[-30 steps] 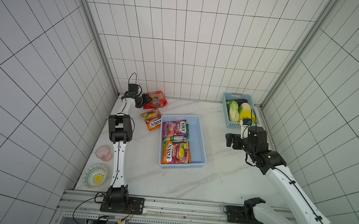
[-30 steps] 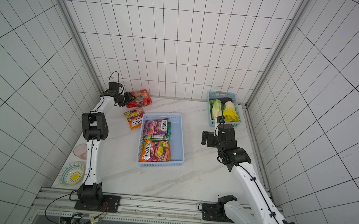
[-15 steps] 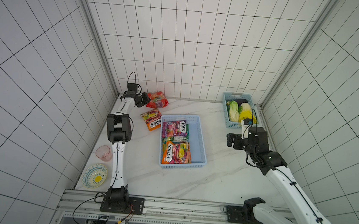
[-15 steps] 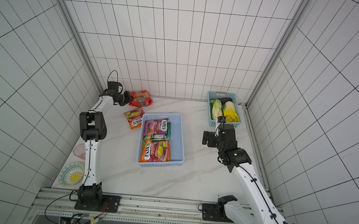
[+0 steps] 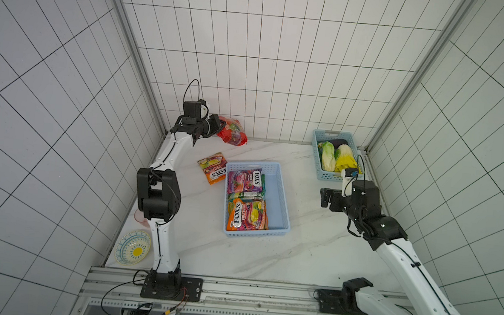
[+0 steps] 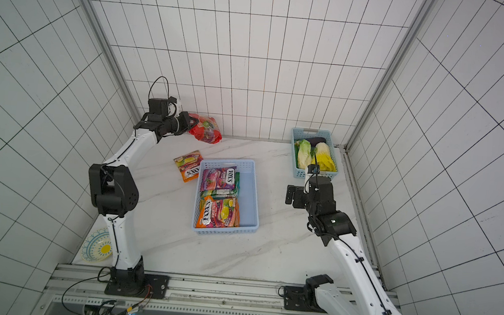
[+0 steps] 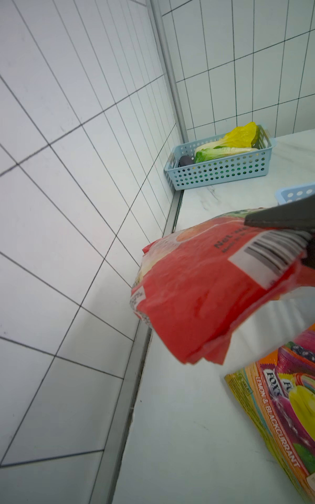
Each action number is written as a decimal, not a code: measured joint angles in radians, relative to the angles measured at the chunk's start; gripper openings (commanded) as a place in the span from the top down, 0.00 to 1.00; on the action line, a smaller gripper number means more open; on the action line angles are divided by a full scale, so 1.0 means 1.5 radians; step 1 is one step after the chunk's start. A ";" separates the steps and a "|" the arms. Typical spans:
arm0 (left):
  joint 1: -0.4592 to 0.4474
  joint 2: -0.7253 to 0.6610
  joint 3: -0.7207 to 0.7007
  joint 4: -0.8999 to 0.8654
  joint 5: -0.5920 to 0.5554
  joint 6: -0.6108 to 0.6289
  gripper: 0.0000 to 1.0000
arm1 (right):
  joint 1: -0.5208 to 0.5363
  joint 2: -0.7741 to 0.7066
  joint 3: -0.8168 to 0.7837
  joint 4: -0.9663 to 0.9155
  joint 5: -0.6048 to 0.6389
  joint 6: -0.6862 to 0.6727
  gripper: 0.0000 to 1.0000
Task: Put the candies in the basket
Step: Pick up the candy at the center of the board, then place the candy in the basket.
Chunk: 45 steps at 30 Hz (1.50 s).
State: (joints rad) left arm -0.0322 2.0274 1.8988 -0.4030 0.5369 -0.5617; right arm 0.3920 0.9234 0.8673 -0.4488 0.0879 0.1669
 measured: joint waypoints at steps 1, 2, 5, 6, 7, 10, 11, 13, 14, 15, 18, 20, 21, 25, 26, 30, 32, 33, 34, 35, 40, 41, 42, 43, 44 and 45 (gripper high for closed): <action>-0.007 -0.018 -0.011 0.007 0.001 -0.002 1.00 | 0.000 -0.004 0.000 -0.001 0.000 0.000 0.01; -0.014 -0.037 -0.027 0.016 0.002 -0.005 1.00 | 0.000 -0.007 0.000 -0.003 0.000 0.001 0.01; -0.033 -0.090 -0.075 0.031 0.005 -0.016 1.00 | 0.000 -0.013 0.000 -0.012 0.000 0.001 0.01; -0.038 -0.107 -0.094 0.037 0.007 -0.022 1.00 | 0.000 -0.014 0.000 -0.014 0.000 0.001 0.01; -0.044 -0.126 -0.118 0.047 0.007 -0.032 1.00 | 0.000 -0.017 0.000 -0.017 0.000 0.001 0.01; -0.060 -0.182 -0.202 0.083 0.009 -0.065 1.00 | 0.000 -0.028 0.000 -0.028 0.001 0.004 0.01; -0.066 -0.201 -0.235 0.094 0.009 -0.076 1.00 | 0.000 -0.033 0.000 -0.031 0.002 0.004 0.01; -0.078 -0.230 -0.284 0.103 0.011 -0.093 1.00 | 0.000 -0.042 0.000 -0.037 0.002 0.005 0.01; -0.085 -0.242 -0.307 0.106 0.014 -0.101 1.00 | 0.000 -0.048 0.000 -0.039 0.003 0.006 0.01; -0.090 -0.250 -0.324 0.107 0.018 -0.110 1.00 | 0.000 -0.052 0.000 -0.042 0.003 0.006 0.01; -0.108 -0.270 -0.376 0.122 0.031 -0.133 1.00 | 0.000 -0.056 0.000 -0.049 0.005 0.008 0.01; -0.120 -0.281 -0.407 0.132 0.043 -0.145 1.00 | 0.000 -0.056 -0.001 -0.052 0.005 0.009 0.01; -0.125 -0.285 -0.418 0.135 0.048 -0.150 1.00 | 0.000 -0.056 -0.001 -0.052 0.005 0.010 0.01; -0.151 -0.311 -0.475 0.160 0.067 -0.164 1.00 | 0.000 -0.056 -0.001 -0.055 0.009 0.012 0.01; -0.157 -0.316 -0.490 0.168 0.070 -0.164 1.00 | 0.000 -0.056 -0.001 -0.056 0.010 0.012 0.01; -0.170 -0.325 -0.541 0.192 0.072 -0.165 1.00 | 0.000 -0.056 -0.001 -0.057 0.011 0.013 0.01; -0.169 -0.325 -0.562 0.197 0.067 -0.164 1.00 | 0.000 -0.056 -0.001 -0.058 0.014 0.013 0.01; -0.167 -0.325 -0.568 0.197 0.064 -0.163 1.00 | -0.001 -0.056 -0.001 -0.058 0.015 0.013 0.01; -0.165 -0.323 -0.572 0.197 0.059 -0.161 1.00 | -0.002 -0.055 -0.001 -0.058 0.015 0.013 0.01; -0.161 -0.319 -0.573 0.201 0.056 -0.160 1.00 | -0.003 -0.054 -0.001 -0.058 0.014 0.013 0.01; -0.139 -0.285 -0.573 0.235 0.048 -0.150 1.00 | -0.005 -0.053 -0.001 -0.058 0.014 0.013 0.01; -0.133 -0.276 -0.573 0.239 0.045 -0.150 1.00 | -0.005 -0.052 -0.001 -0.058 0.014 0.013 0.01; -0.128 -0.270 -0.573 0.241 0.041 -0.149 1.00 | -0.005 -0.051 -0.001 -0.058 0.014 0.013 0.01; -0.124 -0.266 -0.575 0.242 0.036 -0.149 1.00 | -0.005 -0.051 -0.001 -0.058 0.014 0.013 0.01; -0.121 -0.264 -0.579 0.242 0.031 -0.148 0.97 | -0.005 -0.050 -0.001 -0.059 0.014 0.013 0.01; -0.118 -0.264 -0.584 0.242 0.026 -0.145 0.91 | -0.005 -0.050 -0.001 -0.059 0.014 0.013 0.01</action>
State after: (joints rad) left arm -0.2096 1.6306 1.0229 -0.0402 0.5762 -0.7795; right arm 0.3851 0.8490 0.8661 -0.5369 0.1093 0.1867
